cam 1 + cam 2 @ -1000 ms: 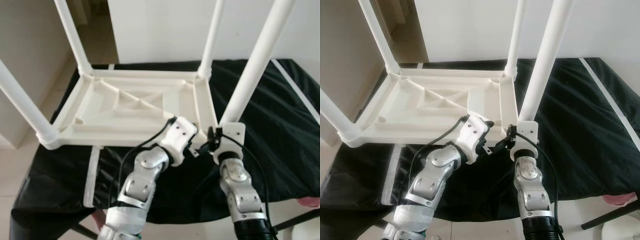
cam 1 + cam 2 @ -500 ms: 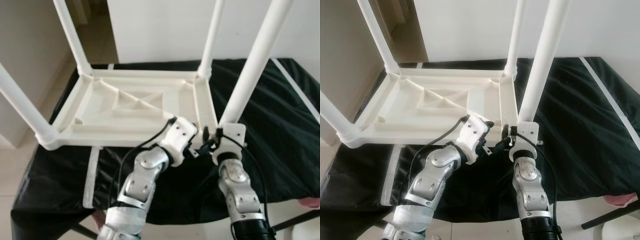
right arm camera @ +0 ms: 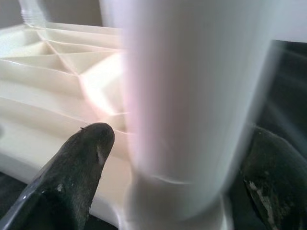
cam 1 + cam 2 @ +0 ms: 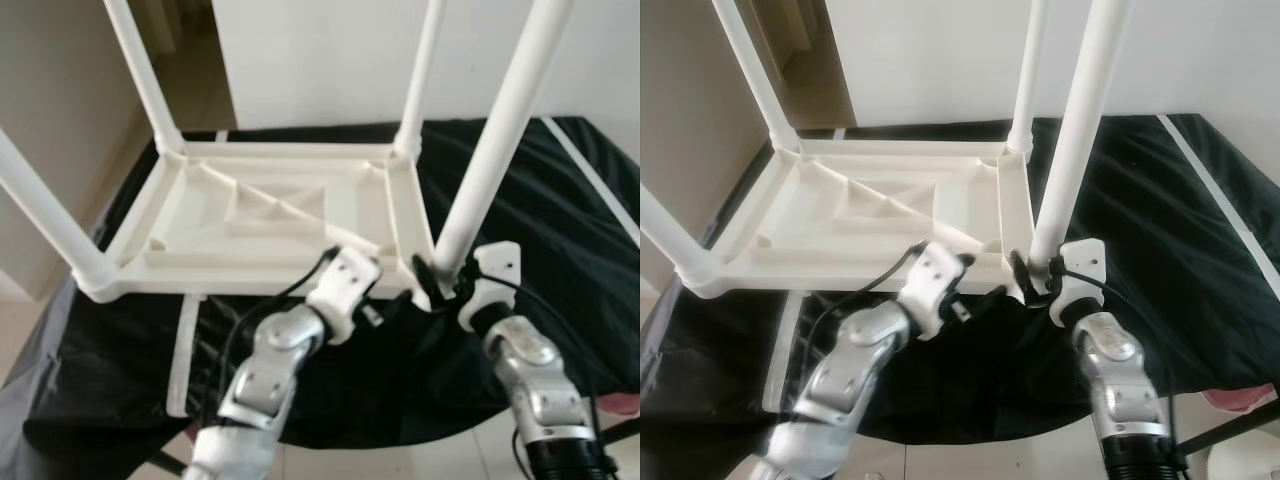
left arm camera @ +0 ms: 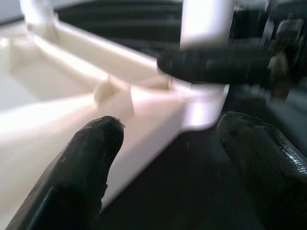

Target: Building children table

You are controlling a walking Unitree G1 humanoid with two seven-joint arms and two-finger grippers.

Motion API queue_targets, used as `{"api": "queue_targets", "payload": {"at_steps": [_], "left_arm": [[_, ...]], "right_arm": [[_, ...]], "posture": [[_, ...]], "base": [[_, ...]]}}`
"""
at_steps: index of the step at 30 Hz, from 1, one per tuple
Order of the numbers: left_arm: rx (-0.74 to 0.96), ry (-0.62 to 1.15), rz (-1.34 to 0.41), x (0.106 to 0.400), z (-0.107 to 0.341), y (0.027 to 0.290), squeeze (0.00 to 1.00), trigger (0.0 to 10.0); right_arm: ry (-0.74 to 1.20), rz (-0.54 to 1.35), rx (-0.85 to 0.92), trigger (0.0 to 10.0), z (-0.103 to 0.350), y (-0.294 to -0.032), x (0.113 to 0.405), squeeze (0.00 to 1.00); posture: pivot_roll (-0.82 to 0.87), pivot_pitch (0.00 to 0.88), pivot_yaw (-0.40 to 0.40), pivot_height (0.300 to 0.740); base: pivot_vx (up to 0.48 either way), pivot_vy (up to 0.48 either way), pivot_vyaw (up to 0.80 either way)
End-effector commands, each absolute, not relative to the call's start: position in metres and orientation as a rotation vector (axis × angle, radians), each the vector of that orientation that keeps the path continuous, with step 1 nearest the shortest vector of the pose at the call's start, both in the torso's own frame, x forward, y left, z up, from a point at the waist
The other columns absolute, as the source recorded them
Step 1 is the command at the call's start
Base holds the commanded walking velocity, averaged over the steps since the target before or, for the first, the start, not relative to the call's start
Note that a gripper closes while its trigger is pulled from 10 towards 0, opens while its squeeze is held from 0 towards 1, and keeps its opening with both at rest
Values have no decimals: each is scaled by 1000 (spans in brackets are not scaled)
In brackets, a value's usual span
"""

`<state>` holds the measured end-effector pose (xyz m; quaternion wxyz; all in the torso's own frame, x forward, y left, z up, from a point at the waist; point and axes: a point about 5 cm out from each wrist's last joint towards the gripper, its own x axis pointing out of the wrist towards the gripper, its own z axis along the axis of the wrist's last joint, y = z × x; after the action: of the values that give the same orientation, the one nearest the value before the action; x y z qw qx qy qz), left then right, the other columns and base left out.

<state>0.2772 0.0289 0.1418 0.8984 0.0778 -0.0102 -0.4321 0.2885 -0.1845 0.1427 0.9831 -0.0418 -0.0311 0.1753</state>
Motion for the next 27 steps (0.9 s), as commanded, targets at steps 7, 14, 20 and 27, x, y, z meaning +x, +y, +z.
{"api": "queue_targets", "payload": {"at_steps": [7, 14, 20, 27], "left_arm": [[172, 1, -1071, 261, 145, 28, 0, 10000], [206, -17, -1109, 261, 151, 24, 0, 10000], [196, -9, -1123, 256, 153, 23, 0, 10000], [197, -8, -1127, 255, 153, 24, 0, 10000]], "right_arm": [[23, 565, -177, 10000, 143, -197, 293, 0], [46, 655, -251, 10000, 148, -197, 310, 0], [56, 685, -284, 0, 149, -200, 315, 0], [70, 690, -293, 0, 145, -203, 315, 0]], "posture": [[-53, 11, 34, 740], [-48, 7, 32, 740], [-36, 8, 20, 740], [-32, 15, 11, 740]], "base": [[0, 0, 0], [0, 0, 0], [0, 0, 0], [0, 0, 0]]}}
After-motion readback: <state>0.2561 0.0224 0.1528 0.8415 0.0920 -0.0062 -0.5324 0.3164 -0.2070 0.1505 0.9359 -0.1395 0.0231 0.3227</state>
